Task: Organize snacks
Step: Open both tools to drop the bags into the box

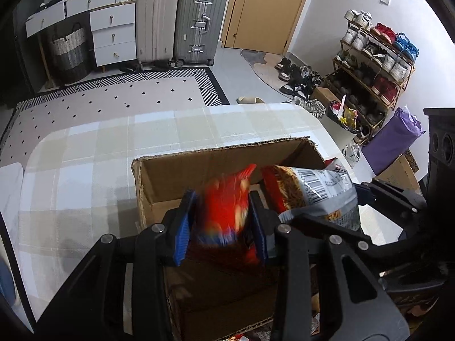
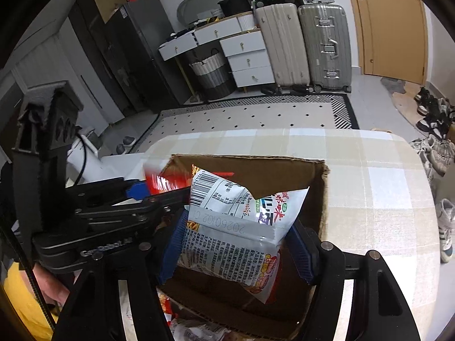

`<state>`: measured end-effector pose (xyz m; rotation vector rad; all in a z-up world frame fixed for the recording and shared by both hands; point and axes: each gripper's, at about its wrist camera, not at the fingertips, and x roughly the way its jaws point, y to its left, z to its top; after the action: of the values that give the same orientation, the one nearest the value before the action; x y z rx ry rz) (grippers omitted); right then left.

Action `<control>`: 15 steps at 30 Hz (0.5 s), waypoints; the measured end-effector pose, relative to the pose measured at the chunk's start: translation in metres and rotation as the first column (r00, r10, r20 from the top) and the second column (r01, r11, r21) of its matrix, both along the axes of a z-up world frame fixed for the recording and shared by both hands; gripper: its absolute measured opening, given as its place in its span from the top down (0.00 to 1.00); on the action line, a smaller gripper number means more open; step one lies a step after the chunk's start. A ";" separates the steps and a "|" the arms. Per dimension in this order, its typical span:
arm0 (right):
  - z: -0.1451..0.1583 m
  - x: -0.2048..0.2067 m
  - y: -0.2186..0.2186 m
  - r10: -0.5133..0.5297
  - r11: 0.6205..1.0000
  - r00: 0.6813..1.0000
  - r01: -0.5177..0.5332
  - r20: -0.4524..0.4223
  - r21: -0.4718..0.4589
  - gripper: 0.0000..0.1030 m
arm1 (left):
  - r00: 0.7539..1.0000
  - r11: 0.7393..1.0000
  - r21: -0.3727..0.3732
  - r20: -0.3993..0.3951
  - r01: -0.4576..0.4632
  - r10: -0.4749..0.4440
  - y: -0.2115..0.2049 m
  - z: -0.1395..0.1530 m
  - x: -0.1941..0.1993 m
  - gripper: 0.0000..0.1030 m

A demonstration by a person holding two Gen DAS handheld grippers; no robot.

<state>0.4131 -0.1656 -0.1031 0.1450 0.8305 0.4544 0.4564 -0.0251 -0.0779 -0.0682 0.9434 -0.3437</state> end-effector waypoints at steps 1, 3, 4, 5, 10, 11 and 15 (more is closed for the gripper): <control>-0.001 0.001 0.000 -0.005 1.000 1.000 0.005 -0.001 -0.006 0.32 | 1.000 1.000 -0.009 -0.001 0.003 -0.003 0.001 -0.001 -0.001 0.68; -0.003 0.002 -0.001 -0.018 1.000 1.000 0.018 -0.002 -0.014 0.32 | 1.000 1.000 -0.003 0.001 -0.001 0.001 0.002 -0.001 -0.002 0.68; -0.003 0.001 -0.002 -0.023 1.000 1.000 0.024 0.002 -0.018 0.32 | 1.000 1.000 0.001 0.004 -0.005 0.005 0.002 -0.001 -0.001 0.68; -0.002 0.001 -0.002 -0.024 1.000 1.000 0.024 0.010 -0.017 0.32 | 1.000 1.000 0.000 0.006 -0.005 0.005 0.005 0.000 -0.007 0.68; 0.005 -0.004 0.002 -0.021 0.998 0.999 0.023 0.039 -0.051 0.24 | 1.000 1.000 -0.005 0.020 -0.017 0.017 0.009 0.003 -0.023 0.65; 0.006 -0.006 0.002 -0.025 0.998 0.999 0.027 0.045 -0.052 0.23 | 1.000 1.000 -0.004 0.023 -0.020 0.020 0.010 0.004 -0.024 0.62; 0.013 -0.016 -0.002 -0.041 0.999 0.997 0.042 0.061 -0.022 0.22 | 0.998 0.999 -0.008 0.046 -0.040 0.041 0.019 0.013 -0.044 0.53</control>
<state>0.3974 -0.1676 -0.0902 0.1265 0.7715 0.4083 0.4123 -0.0061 -0.0648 -0.0855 0.8937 -0.3102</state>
